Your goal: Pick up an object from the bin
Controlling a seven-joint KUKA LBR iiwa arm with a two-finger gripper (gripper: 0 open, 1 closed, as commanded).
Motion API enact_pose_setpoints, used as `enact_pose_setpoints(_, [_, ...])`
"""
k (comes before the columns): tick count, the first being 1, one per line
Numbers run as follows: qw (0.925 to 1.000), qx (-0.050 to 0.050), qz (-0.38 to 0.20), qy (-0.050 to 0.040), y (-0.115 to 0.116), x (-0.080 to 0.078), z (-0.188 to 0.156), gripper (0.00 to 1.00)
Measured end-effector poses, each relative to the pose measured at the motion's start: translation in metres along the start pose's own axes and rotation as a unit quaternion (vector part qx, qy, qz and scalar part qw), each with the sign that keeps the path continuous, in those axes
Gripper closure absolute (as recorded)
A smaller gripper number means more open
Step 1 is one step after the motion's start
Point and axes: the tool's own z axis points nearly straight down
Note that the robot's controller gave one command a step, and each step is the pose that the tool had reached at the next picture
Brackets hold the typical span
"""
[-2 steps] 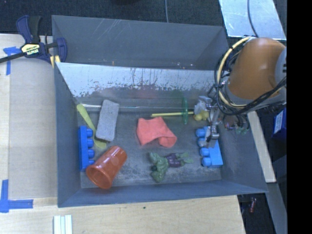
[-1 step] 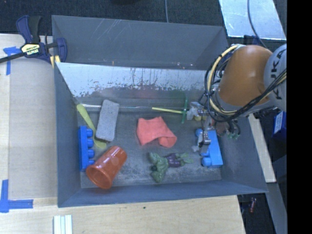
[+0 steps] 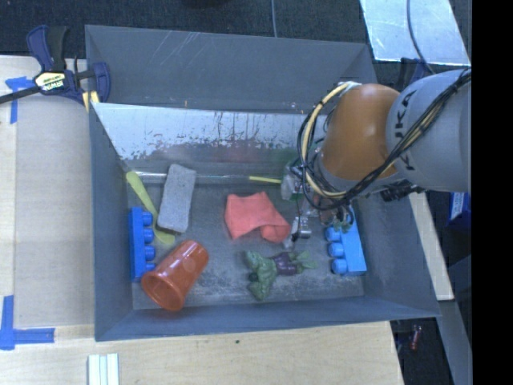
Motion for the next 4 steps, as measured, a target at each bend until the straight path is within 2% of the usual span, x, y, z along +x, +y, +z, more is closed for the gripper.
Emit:
enact_pose_setpoints(1, [1.0, 0.002, -0.001, -0.001, 0.019, 0.04, 0.024, 0.0])
enact_pose_setpoints(2, [0.9956, 0.001, -0.094, -0.0002, 0.044, -0.013, 0.024, 0.0])
enact_pose_setpoints(3, [0.9961, 0.003, -0.088, -0.0046, 0.044, -0.026, 0.025, 1.0])
enact_pose_setpoints(4, [0.9961, 0.003, -0.088, -0.0046, 0.044, -0.026, 0.025, 1.0])
